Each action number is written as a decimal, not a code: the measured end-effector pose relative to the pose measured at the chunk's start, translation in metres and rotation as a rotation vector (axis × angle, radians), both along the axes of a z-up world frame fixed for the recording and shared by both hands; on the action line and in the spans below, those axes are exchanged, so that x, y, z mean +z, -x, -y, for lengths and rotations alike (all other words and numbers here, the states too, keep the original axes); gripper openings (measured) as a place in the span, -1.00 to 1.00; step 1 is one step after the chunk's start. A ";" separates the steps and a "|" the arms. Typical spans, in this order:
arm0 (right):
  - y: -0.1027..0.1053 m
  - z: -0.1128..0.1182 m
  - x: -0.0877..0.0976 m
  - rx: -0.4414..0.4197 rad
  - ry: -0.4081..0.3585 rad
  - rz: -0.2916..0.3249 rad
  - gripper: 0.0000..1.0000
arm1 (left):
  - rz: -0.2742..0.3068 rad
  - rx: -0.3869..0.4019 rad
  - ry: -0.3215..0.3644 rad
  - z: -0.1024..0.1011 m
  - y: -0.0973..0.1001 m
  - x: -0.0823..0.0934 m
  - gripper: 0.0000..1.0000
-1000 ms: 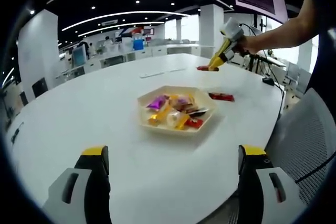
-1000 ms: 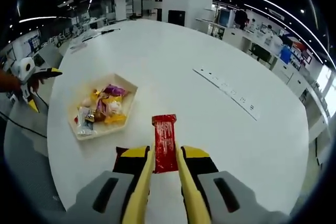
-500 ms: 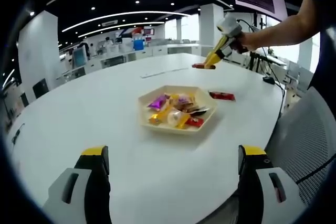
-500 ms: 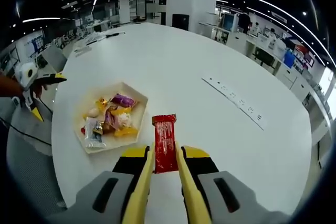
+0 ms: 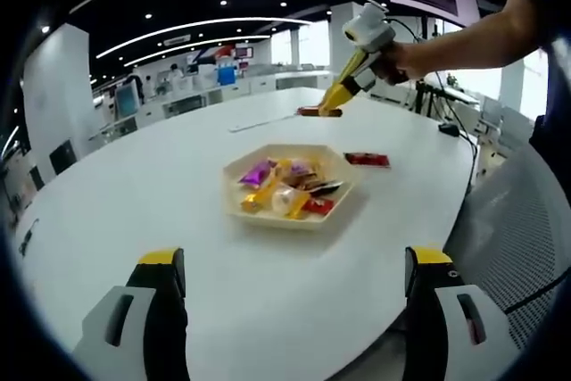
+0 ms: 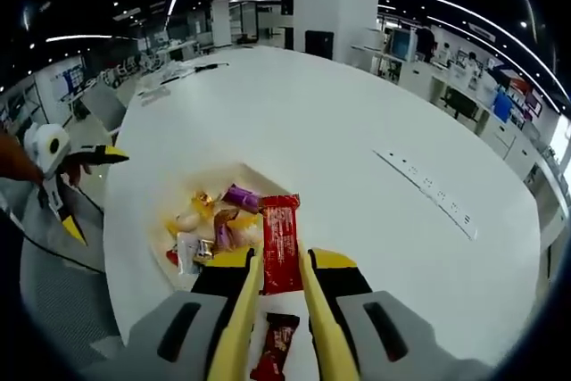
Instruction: Place the target food into the container with the food tongs after gripping and lifting it, then release it inside without dropping or visibly crushing the food.
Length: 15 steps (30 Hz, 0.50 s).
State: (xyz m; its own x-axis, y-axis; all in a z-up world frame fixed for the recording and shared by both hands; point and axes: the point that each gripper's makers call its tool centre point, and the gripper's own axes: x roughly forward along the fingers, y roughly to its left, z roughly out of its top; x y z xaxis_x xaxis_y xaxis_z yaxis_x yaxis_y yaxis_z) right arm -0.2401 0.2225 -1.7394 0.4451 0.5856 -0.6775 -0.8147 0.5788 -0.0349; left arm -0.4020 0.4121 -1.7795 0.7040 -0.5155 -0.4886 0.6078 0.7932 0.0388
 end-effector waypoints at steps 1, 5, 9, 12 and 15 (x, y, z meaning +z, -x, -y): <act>0.001 -0.003 0.000 0.006 -0.001 -0.001 -0.55 | -0.005 0.005 0.005 -0.001 0.000 0.000 0.99; 0.006 -0.018 0.001 0.027 0.001 -0.002 -0.55 | 0.002 0.006 0.008 -0.001 -0.001 0.002 0.99; 0.012 -0.033 0.002 0.046 0.001 -0.002 -0.54 | -0.011 -0.008 0.001 0.001 0.000 -0.002 0.99; 0.017 -0.045 0.000 0.065 0.006 -0.004 -0.54 | -0.010 -0.005 0.010 0.001 0.000 -0.001 0.99; 0.021 -0.058 -0.005 0.083 0.011 -0.006 -0.54 | 0.004 0.014 0.006 -0.003 -0.002 0.002 0.99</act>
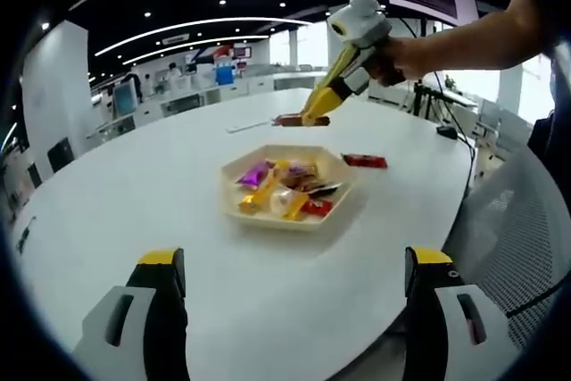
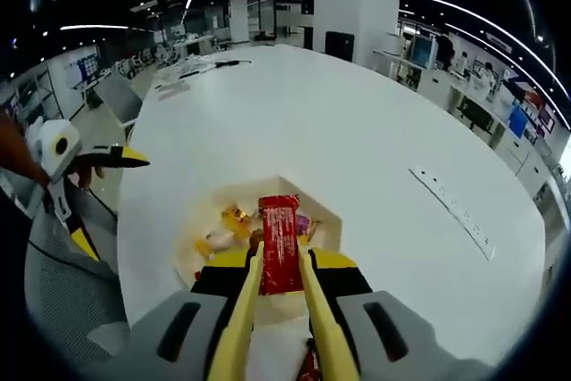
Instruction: Place the target food into the container with the food tongs after gripping and lifting it, then release it inside without dropping or visibly crushing the food.
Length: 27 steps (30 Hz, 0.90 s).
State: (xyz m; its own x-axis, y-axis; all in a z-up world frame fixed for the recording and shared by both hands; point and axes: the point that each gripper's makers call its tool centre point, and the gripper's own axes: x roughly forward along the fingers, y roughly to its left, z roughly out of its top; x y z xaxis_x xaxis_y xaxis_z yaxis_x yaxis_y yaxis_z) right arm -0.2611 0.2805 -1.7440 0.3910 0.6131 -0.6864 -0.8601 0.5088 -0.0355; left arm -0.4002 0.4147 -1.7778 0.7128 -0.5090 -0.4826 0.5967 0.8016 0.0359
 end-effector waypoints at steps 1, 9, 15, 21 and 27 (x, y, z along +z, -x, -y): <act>0.001 -0.002 -0.001 0.004 0.004 0.003 -0.54 | 0.007 0.003 -0.002 -0.001 -0.001 0.000 0.99; 0.013 -0.027 -0.010 0.038 0.012 -0.005 -0.54 | -0.001 -0.017 0.012 0.001 0.000 -0.001 0.98; 0.016 -0.040 -0.011 0.055 0.012 0.003 -0.53 | 0.011 -0.019 0.006 0.002 0.000 0.002 0.97; 0.026 -0.041 -0.021 0.049 0.008 -0.017 -0.52 | 0.012 -0.020 -0.001 0.001 -0.001 0.001 0.96; 0.025 -0.034 -0.025 0.047 0.010 0.008 -0.43 | 0.014 -0.022 0.002 0.001 0.000 0.002 0.96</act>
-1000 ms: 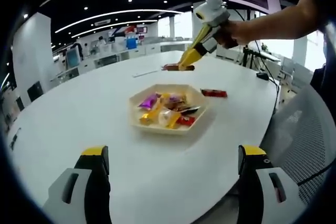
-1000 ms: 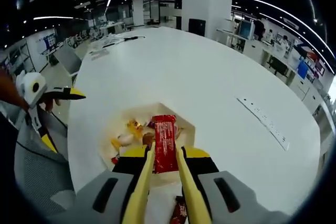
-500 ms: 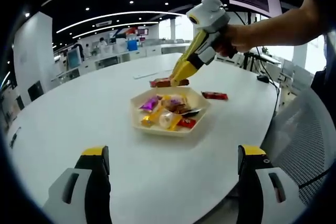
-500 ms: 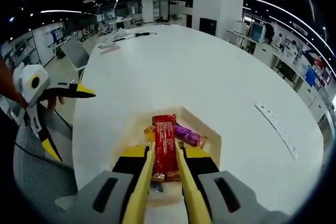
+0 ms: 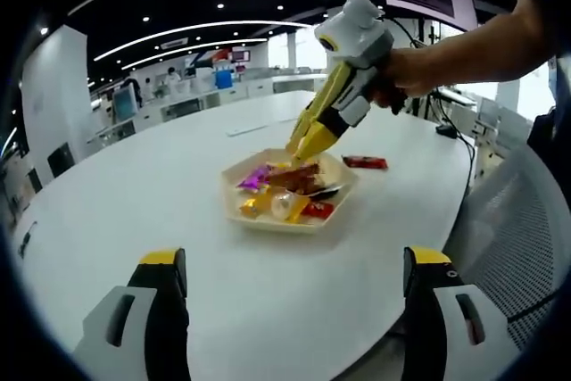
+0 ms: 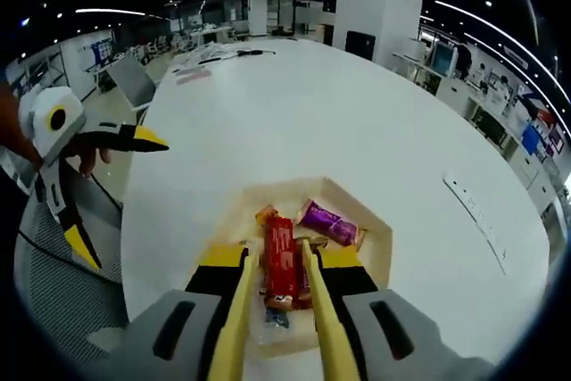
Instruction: Place the target food into the container with the food tongs after gripping and lifting it, then release it inside without dropping or visibly crushing the food.
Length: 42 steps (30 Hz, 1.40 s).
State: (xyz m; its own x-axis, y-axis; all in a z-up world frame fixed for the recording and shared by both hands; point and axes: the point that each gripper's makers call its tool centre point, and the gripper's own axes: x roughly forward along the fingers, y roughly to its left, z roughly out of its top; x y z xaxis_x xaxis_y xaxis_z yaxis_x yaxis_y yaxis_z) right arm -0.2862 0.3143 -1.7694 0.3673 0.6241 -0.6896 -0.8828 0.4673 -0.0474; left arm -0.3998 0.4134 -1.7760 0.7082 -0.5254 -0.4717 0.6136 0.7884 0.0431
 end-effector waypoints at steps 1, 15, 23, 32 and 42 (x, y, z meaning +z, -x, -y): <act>0.000 0.000 0.000 -0.005 -0.007 -0.009 -0.43 | 0.003 0.000 0.001 0.000 0.000 0.000 0.96; -0.011 0.019 0.020 -0.016 0.005 0.037 -0.42 | -0.008 -0.010 0.022 0.003 0.001 0.001 0.98; -0.016 0.028 0.032 -0.002 -0.026 0.087 -0.43 | 0.001 -0.006 0.022 0.001 0.000 0.002 0.98; -0.025 0.049 0.046 -0.005 -0.090 0.092 -0.44 | 0.008 0.003 0.032 -0.001 -0.002 0.003 0.98; -0.029 0.072 0.051 -0.022 -0.091 0.125 -0.44 | 0.009 0.005 0.033 -0.001 -0.002 0.004 0.97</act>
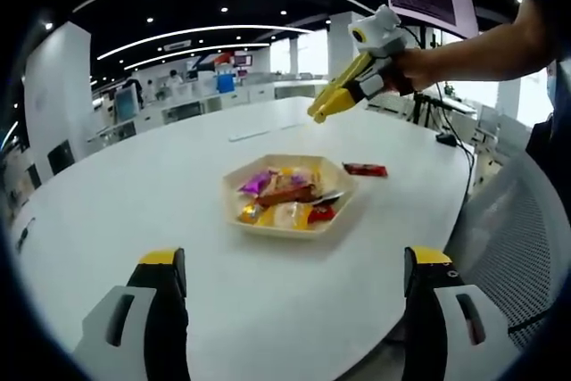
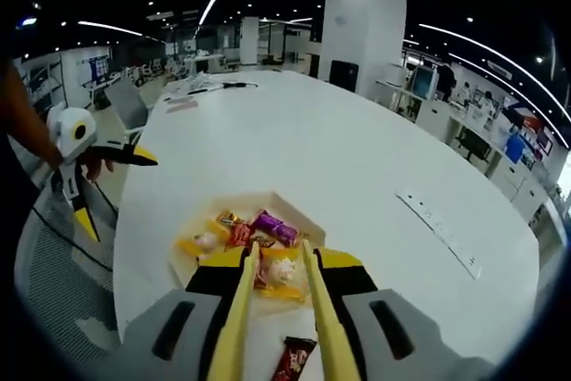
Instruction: Place the target food into the container with the food tongs after gripping and lifting it, then release it inside without dropping or visibly crushing the food.
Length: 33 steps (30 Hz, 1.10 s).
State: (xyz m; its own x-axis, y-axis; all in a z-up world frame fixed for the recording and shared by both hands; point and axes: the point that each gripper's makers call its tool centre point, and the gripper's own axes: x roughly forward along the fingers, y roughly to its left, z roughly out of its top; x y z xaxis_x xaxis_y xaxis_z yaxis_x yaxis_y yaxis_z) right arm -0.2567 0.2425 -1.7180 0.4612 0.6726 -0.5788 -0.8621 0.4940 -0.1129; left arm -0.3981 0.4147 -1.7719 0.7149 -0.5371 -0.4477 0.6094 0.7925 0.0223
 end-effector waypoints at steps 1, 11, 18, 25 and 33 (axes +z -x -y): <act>-0.001 0.002 0.001 -0.004 0.000 0.002 -0.44 | 0.000 0.000 -0.001 0.000 0.000 0.000 0.97; 0.001 0.023 -0.001 -0.021 0.001 0.002 -0.45 | -0.002 0.003 -0.002 -0.001 0.000 0.000 0.97; -0.002 0.041 0.000 -0.063 -0.004 0.003 -0.45 | -0.004 0.003 -0.001 -0.001 0.000 -0.001 0.96; 0.002 0.062 -0.002 -0.101 -0.008 -0.009 -0.43 | -0.003 0.003 -0.001 0.000 0.000 0.000 0.96; 0.007 0.087 -0.008 -0.141 0.004 -0.029 -0.43 | -0.002 0.002 -0.001 0.000 0.000 0.000 0.96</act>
